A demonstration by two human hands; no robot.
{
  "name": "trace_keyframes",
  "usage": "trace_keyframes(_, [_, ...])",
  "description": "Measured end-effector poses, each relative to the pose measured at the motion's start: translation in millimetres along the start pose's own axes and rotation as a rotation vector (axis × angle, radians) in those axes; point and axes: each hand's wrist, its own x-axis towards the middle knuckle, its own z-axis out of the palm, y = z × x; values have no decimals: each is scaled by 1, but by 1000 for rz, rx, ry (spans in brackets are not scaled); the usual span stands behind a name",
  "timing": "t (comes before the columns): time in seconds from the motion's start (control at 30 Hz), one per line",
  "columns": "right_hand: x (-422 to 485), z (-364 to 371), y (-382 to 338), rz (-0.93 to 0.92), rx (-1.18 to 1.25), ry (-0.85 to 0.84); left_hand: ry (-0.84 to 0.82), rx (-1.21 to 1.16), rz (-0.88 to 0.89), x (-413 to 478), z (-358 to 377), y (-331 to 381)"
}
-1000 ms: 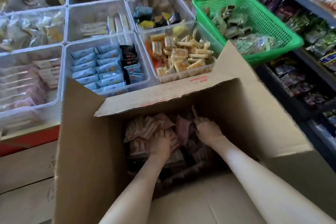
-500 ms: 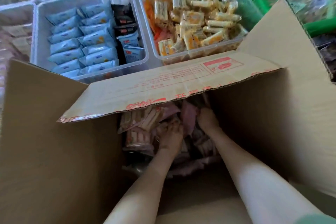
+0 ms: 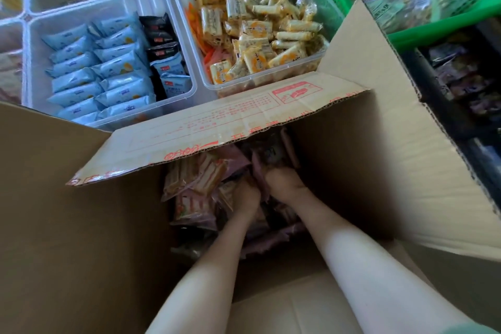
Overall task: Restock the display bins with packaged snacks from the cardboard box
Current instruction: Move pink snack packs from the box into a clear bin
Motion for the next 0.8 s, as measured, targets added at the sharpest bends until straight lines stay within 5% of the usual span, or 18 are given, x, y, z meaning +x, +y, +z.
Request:
trace_keyframes(0.2, [-39, -29, -24, -168, 9, 96, -74, -635, -340, -36, -14, 30])
trace_keyframes(0.33, [-83, -57, -42, -239, 34, 198, -1, -1042, -298, -79, -28, 34])
trace_keyframes(0.47, [-136, -77, -66, -286, 65, 239, 205, -981, -183, -129, -45, 29])
trace_keyframes(0.7, [-208, -98, -118, -493, 170, 517, 310, -1019, -38, -229, -94, 15])
trace_keyframes(0.8, [-221, -121, -135, -516, 353, 678, 406, -956, 174, -255, -119, 8])
